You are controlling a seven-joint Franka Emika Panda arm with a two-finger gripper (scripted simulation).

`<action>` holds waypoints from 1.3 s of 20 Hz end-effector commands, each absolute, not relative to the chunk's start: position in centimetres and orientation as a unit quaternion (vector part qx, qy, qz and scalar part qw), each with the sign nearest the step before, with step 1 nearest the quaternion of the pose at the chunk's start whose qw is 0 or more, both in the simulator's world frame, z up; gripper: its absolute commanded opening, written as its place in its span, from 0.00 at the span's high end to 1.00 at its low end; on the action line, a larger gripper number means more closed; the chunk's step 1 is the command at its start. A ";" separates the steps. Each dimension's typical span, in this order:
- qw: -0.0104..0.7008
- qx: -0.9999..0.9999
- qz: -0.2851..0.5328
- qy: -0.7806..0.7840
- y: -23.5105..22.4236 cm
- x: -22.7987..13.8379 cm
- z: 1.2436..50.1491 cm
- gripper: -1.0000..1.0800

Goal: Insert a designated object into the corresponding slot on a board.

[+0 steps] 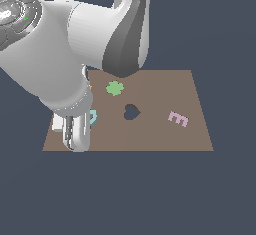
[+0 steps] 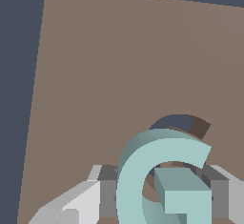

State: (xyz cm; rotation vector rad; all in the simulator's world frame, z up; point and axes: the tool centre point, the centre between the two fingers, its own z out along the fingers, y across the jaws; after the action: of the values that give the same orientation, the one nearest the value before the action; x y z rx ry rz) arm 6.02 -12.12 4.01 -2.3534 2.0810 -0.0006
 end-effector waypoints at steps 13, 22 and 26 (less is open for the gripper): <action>0.000 -0.703 0.000 0.711 -13.1 4.4 4.0 1.00; 0.001 -0.702 0.000 0.712 -13.1 4.4 3.0 0.04; 0.001 -0.702 0.000 0.712 -13.1 4.4 3.0 0.04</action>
State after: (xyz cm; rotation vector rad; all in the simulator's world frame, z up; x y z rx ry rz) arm 4.42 -13.13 3.04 -2.2050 2.2365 0.0002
